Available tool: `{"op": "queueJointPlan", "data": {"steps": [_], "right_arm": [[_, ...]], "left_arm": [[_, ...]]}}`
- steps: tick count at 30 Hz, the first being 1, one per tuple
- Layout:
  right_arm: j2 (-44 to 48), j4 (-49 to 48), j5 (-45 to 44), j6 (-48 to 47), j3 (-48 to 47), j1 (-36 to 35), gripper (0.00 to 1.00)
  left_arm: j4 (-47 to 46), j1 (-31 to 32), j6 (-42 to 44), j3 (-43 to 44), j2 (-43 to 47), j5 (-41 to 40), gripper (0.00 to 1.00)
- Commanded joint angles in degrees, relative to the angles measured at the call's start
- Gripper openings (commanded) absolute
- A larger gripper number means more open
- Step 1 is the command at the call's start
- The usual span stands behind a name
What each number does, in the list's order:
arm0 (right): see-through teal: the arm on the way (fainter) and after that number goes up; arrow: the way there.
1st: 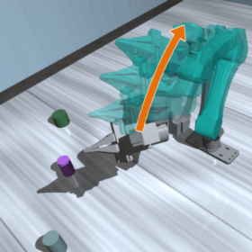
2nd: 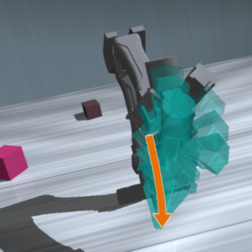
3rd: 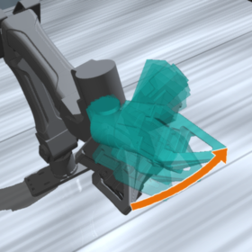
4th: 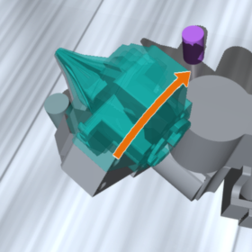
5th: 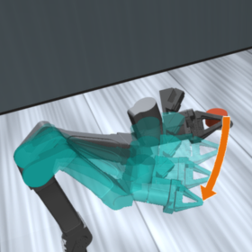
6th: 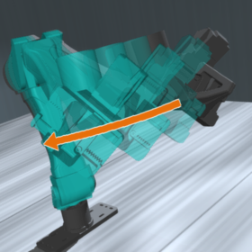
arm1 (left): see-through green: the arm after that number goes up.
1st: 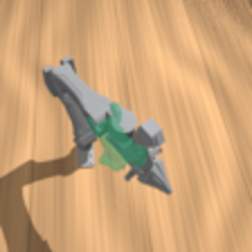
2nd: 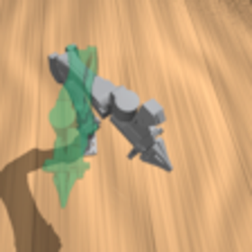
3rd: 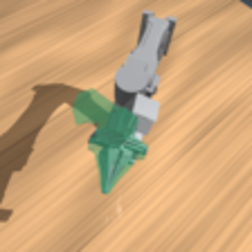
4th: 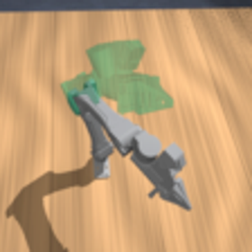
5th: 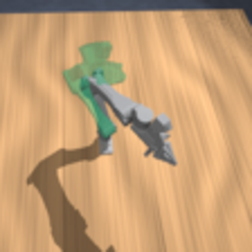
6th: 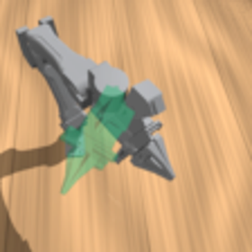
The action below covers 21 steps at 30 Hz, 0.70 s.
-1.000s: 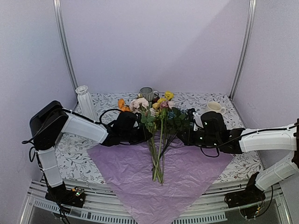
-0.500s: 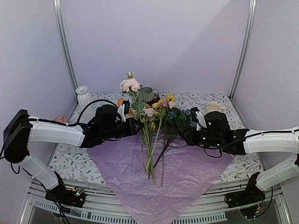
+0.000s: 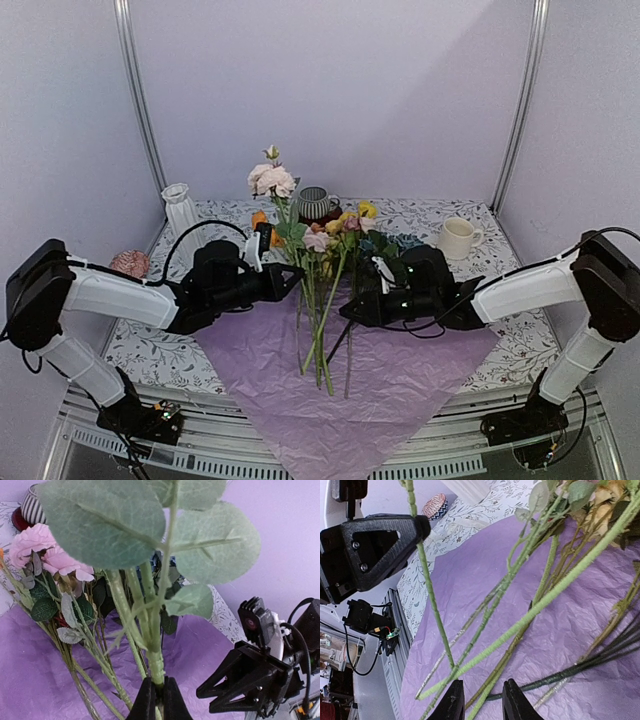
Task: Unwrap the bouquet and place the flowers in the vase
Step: Pick up the fake flower from the flattened wrapping paper, then adjust the fake flower on the flattened wrapping paper.
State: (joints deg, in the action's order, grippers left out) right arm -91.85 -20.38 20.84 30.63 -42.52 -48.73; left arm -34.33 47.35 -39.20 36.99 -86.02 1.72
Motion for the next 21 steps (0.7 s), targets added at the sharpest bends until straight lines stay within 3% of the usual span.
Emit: {"op": "queueJointPlan", "data": {"steps": [1, 8, 14, 21], "right_arm": [[-5.9, -8.2, 6.1, 2.6, -4.3, -1.4, 0.28], [-13.8, -9.1, 4.9, 4.2, -9.9, -2.6, 0.26], [-18.1, -10.0, 4.5, 6.7, -12.4, -2.6, 0.04], [-20.2, -12.8, 8.1, 8.8, -10.8, -2.6, 0.03]], "left_arm": [[-8.7, 1.1, 0.0, -1.2, -3.8, 0.6, 0.01], [-8.9, 2.9, 2.7, -0.4, -3.4, -1.7, 0.01], [-7.8, 3.8, 4.9, 0.0, -2.0, -2.9, 0.01], [-6.7, 5.0, 8.0, 1.7, -0.9, -4.9, 0.01]]}}
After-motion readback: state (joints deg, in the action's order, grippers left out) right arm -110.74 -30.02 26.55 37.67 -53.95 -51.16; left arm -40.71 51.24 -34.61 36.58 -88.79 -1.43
